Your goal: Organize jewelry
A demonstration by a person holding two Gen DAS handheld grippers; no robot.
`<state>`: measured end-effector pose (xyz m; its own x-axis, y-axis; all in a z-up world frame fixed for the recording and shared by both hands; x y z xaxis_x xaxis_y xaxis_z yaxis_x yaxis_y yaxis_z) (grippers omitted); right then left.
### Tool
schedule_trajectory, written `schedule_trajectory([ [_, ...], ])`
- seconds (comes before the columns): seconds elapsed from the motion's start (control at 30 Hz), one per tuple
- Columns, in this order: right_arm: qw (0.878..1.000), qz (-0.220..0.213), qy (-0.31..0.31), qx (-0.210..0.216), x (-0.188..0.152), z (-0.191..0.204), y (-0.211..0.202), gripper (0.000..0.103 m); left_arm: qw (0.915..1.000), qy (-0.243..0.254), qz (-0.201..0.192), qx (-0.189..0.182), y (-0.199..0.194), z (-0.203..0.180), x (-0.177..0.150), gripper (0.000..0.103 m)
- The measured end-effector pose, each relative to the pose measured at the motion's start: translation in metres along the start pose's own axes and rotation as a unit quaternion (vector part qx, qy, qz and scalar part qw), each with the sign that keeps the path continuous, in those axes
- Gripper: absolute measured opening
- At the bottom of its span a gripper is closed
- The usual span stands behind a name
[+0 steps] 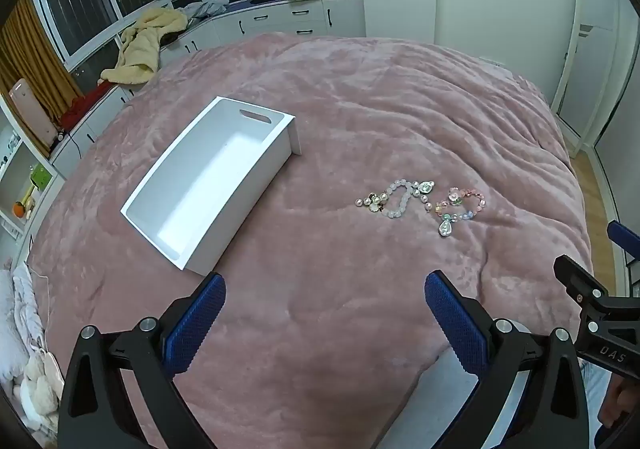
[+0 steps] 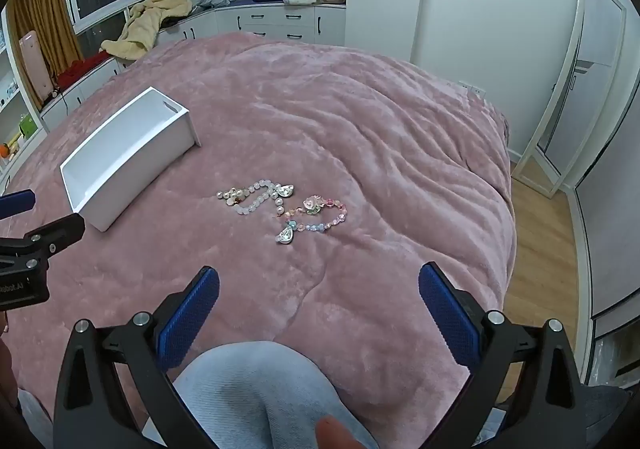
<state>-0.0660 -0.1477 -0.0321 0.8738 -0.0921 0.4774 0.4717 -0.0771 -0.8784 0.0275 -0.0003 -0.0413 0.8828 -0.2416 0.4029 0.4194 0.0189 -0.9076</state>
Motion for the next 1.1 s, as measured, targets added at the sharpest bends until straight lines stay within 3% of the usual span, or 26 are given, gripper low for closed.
schedule_trajectory([
  [1.1,1.0,-0.002,0.003,0.001,-0.002,-0.003,-0.002,0.099,0.9999,0.006,0.0,0.013,-0.001,0.0,-0.001,0.101],
])
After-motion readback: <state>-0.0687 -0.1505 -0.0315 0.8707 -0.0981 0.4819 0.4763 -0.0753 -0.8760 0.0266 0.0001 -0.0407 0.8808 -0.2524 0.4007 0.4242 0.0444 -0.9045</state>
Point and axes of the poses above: each gripper's, at about its wrist camera, not at the fingertips, and y roughly the way its jaws point, z to its left, x to its top, the point moved 5 cm from there along y, roughly the way its jaws point, and after that the axes turned 9 degrees about z, right-handed, at the moved point
